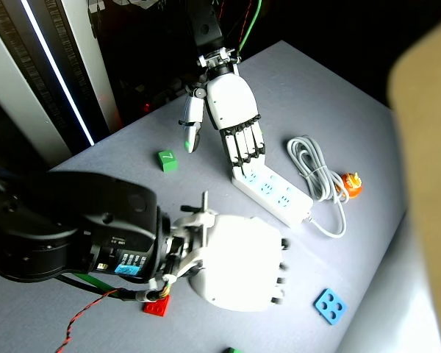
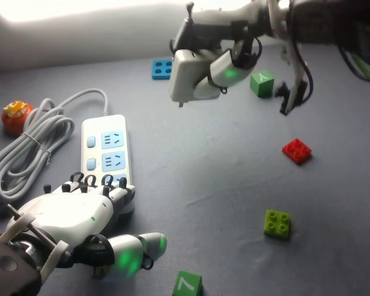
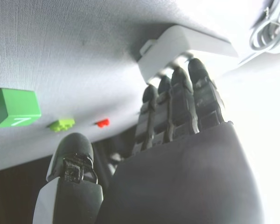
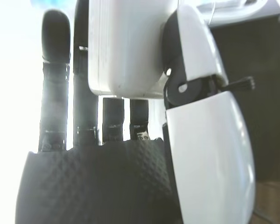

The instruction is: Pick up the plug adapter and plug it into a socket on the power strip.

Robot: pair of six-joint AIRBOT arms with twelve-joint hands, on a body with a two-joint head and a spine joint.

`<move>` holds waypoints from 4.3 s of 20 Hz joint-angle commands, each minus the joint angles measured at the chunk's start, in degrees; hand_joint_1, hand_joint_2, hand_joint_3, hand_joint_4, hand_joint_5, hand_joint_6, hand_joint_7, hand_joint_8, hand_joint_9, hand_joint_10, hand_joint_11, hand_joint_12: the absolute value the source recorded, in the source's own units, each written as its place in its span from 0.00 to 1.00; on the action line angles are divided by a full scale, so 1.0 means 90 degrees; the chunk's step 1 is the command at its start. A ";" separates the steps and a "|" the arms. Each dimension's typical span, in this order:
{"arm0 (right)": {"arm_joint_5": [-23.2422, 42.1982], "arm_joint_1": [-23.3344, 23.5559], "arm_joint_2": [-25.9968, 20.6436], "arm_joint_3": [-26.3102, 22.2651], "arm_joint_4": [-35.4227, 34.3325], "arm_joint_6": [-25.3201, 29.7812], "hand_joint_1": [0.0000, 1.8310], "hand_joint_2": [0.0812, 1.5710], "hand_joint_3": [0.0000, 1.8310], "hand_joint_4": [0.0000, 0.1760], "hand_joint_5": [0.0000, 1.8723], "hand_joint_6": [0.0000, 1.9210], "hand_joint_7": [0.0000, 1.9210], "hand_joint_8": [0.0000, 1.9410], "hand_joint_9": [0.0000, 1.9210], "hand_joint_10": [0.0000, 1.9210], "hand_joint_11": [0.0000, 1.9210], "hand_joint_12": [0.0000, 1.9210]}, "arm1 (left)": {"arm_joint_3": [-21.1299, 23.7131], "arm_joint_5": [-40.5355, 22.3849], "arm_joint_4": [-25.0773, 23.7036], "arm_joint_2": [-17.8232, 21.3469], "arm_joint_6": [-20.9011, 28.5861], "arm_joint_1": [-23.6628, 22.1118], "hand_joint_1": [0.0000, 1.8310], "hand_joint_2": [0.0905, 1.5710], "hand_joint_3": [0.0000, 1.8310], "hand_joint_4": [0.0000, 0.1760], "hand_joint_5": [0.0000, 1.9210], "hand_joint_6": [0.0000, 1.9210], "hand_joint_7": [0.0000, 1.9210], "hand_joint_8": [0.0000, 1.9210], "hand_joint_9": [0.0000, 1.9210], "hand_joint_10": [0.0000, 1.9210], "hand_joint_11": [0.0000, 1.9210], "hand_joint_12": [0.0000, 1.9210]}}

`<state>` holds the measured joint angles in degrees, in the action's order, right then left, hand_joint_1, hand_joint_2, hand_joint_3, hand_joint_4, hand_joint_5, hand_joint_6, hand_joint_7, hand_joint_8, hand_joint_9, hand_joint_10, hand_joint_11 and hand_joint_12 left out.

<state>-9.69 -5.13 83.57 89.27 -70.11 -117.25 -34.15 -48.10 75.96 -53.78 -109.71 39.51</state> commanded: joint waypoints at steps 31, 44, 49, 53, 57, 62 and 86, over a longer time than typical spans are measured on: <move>-0.1576 0.0973 -0.0033 0.0201 0.6495 0.7475 0.67 0.70 0.00 0.00 0.49 0.52 0.53 0.54 0.55 0.24 0.35 0.58 | 0.0011 -0.0056 -0.0025 -0.0025 0.0041 0.0093 0.00 0.77 0.00 0.00 0.08 0.00 0.11 0.00 0.12 0.00 0.00 0.24; -0.1800 0.0840 0.1079 0.0177 1.2460 1.1780 0.67 0.70 0.00 0.00 0.49 0.52 0.53 0.52 0.55 0.23 0.34 0.58 | 0.0005 -0.0060 -0.0024 -0.0026 0.0064 0.0099 0.00 0.78 0.00 0.00 0.08 0.00 0.11 0.00 0.13 0.00 0.00 0.24; -0.2112 0.0739 0.1573 0.0175 1.4010 1.2865 0.66 0.70 0.00 0.00 0.48 0.53 0.53 0.54 0.56 0.23 0.36 0.57 | 0.0010 -0.0060 -0.0024 -0.0026 0.0064 0.0104 0.00 0.78 0.00 0.00 0.08 0.00 0.11 0.00 0.12 0.00 0.00 0.23; -0.2005 0.0682 0.1816 0.0185 1.4011 1.3251 0.66 0.71 0.00 0.00 0.47 0.55 0.51 0.56 0.55 0.22 0.35 0.57 | 0.0004 -0.0060 -0.0024 -0.0027 0.0064 0.0109 0.00 0.77 0.00 0.00 0.08 0.00 0.12 0.00 0.13 0.00 0.00 0.24; -0.2013 0.0615 0.2208 0.0449 1.4011 1.3561 0.66 0.71 0.00 0.00 0.47 0.55 0.51 0.55 0.55 0.22 0.35 0.58 | -0.0002 -0.0060 -0.0024 -0.0026 0.0066 0.0116 0.00 0.78 0.00 0.00 0.08 0.00 0.13 0.00 0.14 0.00 0.00 0.22; -0.1991 0.0539 0.2766 0.0888 1.4014 1.3661 0.66 0.71 0.00 0.00 0.47 0.56 0.51 0.55 0.55 0.23 0.35 0.58 | -0.0001 -0.0060 -0.0024 -0.0026 0.0067 0.0118 0.00 0.78 0.00 0.00 0.07 0.00 0.12 0.00 0.13 0.00 0.00 0.22; -0.1902 0.0156 0.3265 0.1286 1.4580 1.4101 0.66 0.71 0.00 0.00 0.48 0.53 0.53 0.54 0.57 0.21 0.36 0.56 | 0.0000 -0.0060 -0.0024 -0.0024 0.0070 0.0139 0.00 0.78 0.00 0.00 0.07 0.00 0.12 0.00 0.12 0.00 0.00 0.18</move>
<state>-29.02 -3.88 113.23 100.75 58.50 9.37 -34.17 -48.60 75.46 -53.78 -109.40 40.40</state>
